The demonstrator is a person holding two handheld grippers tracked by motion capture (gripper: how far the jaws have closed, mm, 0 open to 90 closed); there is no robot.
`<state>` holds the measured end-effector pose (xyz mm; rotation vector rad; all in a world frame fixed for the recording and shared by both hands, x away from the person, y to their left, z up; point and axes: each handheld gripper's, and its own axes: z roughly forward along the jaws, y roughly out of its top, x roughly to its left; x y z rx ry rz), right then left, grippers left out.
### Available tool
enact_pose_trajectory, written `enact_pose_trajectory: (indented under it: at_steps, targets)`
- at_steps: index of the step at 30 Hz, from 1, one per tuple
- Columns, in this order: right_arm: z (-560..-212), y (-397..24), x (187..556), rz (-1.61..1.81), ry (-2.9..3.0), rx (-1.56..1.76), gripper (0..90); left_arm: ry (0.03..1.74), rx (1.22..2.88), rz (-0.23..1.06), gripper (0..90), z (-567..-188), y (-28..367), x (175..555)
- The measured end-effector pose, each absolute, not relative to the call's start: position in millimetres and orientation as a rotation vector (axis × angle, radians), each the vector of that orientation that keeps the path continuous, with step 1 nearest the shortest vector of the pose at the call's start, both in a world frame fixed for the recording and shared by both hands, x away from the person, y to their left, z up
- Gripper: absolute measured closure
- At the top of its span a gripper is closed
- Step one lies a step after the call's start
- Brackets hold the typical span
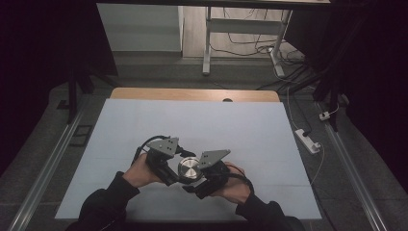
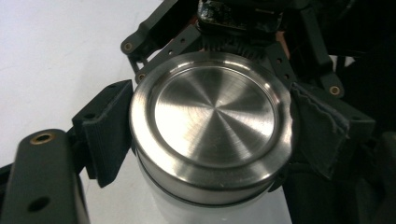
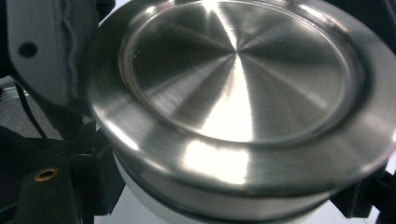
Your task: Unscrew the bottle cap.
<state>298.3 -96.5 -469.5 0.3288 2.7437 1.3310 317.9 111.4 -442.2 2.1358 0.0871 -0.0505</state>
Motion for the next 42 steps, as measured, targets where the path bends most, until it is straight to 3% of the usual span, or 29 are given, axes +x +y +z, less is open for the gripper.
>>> enact_pose_trajectory:
  at_steps: [14, 16, 18, 22, 25, 31, 33, 37, 42]
  targets:
    - [-470, -103, 308, 1.296, 2.598, 0.6, 15.0, 0.512, 2.115, 0.242, 19.3, -435, 82, 298]
    - [-469, -104, 308, 1.304, 2.586, 0.609, 15.0, 0.496, 2.11, 0.249, 17.3, -433, 82, 299]
    - [-468, -105, 309, 1.311, 2.584, 0.609, 15.0, 0.487, 2.087, 0.22, 7.3, -429, 87, 302]
    - [-469, -106, 310, 1.32, 2.615, 0.571, 15.0, 0.383, 2.087, 0.117, 3.5, -425, 106, 310]
    - [-470, -104, 308, 1.33, 2.661, 0.511, 15.0, 0.25, 2.112, 0.015, 4.3, -427, 116, 315]
    - [-471, -96, 299, 1.345, 2.736, 0.377, 15.0, 0.111, 2.187, -0.029, 9.0, -436, 112, 314]
    - [-471, -94, 297, 1.346, 2.741, 0.369, 15.0, 0.085, 2.185, -0.025, 16.7, -438, 110, 314]
    - [-471, -94, 298, 1.335, 2.72, 0.393, 15.0, 0.159, 2.168, 0.014, 19.3, -438, 108, 312]
    - [-470, -100, 305, 1.327, 2.646, 0.531, 15.0, 0.387, 2.133, 0.127, 19.4, -436, 94, 309]
